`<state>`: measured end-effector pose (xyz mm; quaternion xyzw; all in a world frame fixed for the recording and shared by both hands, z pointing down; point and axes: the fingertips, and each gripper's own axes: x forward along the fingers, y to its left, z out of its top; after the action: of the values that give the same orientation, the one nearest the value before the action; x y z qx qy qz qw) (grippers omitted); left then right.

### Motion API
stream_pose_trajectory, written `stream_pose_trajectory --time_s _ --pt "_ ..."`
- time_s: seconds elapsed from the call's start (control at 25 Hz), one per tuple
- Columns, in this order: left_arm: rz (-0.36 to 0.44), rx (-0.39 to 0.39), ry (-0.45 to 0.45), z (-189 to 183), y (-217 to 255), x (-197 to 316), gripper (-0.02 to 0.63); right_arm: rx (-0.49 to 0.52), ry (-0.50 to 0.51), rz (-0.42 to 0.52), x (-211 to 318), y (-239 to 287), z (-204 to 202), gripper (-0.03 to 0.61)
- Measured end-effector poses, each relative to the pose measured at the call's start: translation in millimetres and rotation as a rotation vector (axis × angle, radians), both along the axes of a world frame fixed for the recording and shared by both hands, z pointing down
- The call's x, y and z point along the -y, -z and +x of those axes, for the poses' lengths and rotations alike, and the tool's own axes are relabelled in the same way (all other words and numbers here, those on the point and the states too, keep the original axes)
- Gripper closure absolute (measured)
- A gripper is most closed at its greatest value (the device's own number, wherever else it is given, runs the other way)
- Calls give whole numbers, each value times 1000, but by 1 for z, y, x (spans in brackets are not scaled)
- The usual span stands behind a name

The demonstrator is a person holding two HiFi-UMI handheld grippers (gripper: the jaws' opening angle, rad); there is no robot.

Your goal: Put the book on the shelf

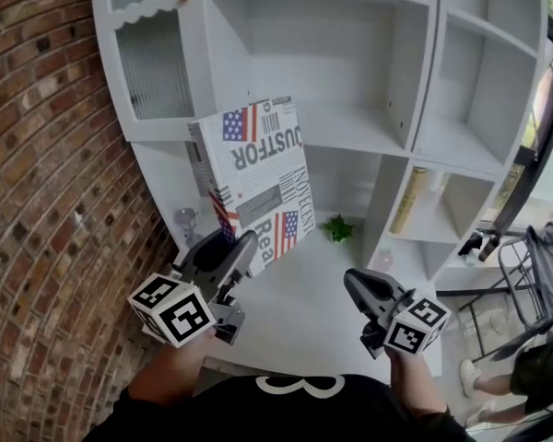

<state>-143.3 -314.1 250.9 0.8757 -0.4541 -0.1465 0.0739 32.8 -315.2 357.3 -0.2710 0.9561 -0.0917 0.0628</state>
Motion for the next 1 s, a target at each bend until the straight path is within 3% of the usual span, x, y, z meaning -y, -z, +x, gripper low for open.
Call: stream_pose_trajectory --time_s 1.0 --pt "250 160 223 11 107 52 456 2 61 55 22 8 24 568"
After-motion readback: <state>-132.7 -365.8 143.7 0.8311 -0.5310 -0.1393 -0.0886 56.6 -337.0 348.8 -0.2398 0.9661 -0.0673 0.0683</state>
